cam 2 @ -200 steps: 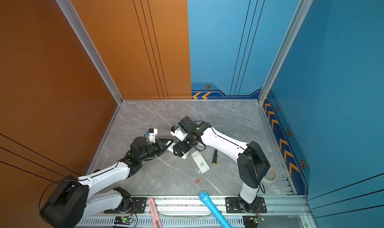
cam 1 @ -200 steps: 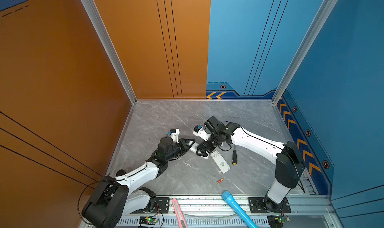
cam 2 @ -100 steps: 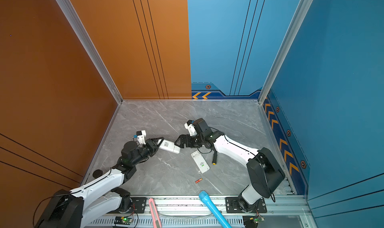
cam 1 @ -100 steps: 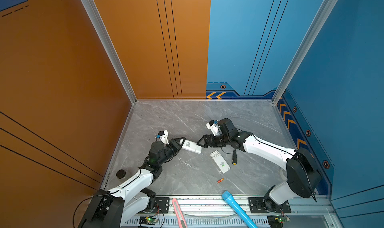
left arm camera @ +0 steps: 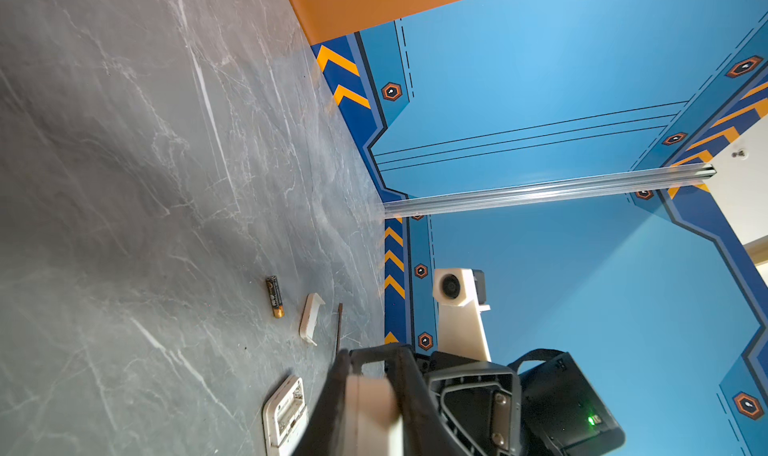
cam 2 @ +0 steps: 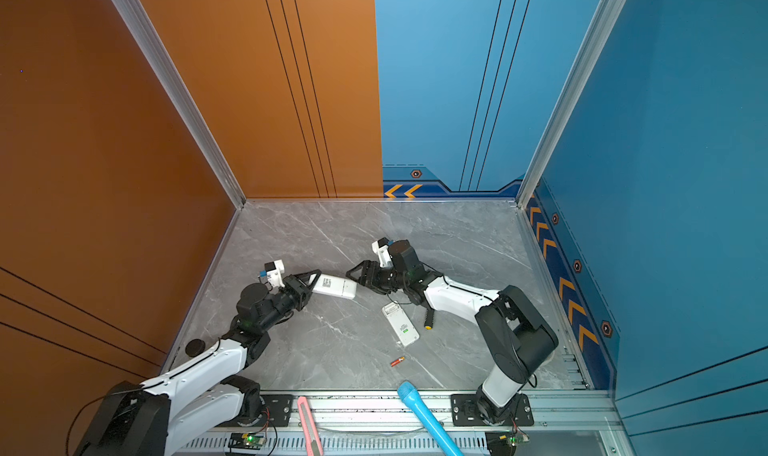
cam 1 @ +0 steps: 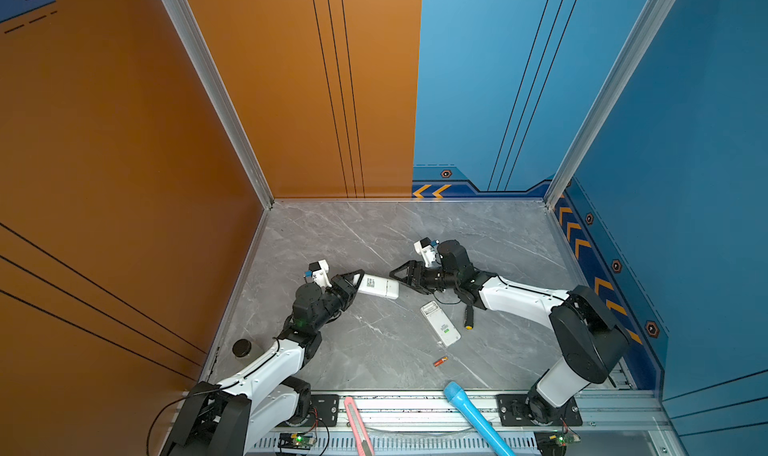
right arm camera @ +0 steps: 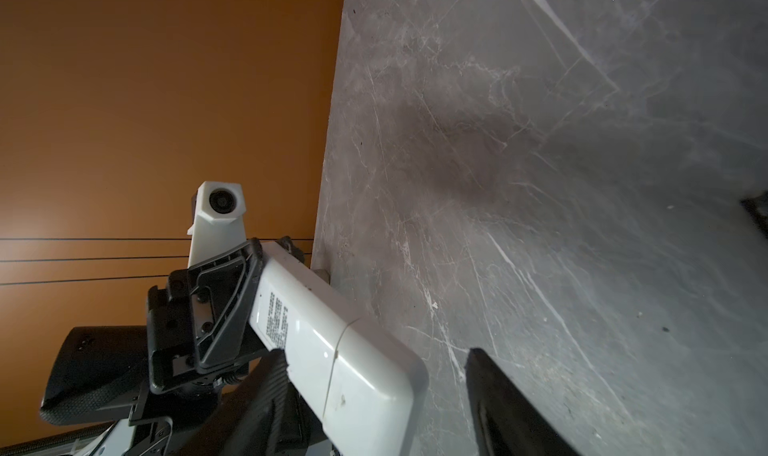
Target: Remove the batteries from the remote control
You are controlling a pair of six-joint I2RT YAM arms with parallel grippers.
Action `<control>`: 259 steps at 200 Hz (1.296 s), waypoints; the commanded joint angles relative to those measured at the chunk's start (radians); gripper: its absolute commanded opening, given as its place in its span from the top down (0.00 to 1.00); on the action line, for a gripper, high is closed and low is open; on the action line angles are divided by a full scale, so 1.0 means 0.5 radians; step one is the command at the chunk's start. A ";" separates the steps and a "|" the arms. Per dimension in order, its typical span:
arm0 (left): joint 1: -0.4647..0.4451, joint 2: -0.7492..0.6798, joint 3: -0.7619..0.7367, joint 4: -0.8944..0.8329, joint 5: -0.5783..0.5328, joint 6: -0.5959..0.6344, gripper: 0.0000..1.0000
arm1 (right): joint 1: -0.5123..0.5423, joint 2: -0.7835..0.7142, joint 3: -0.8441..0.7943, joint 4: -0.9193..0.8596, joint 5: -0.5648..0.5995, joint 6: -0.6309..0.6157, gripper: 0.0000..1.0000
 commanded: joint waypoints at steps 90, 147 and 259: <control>0.056 -0.035 -0.061 0.096 -0.047 -0.053 1.00 | 0.105 0.014 -0.103 0.263 -0.068 0.134 0.41; 0.071 -0.038 -0.071 0.096 -0.055 -0.051 1.00 | 0.138 0.029 -0.109 0.246 -0.078 0.137 0.45; 0.089 -0.052 -0.104 0.096 -0.046 -0.061 1.00 | 0.104 0.043 -0.142 0.222 -0.087 0.141 0.68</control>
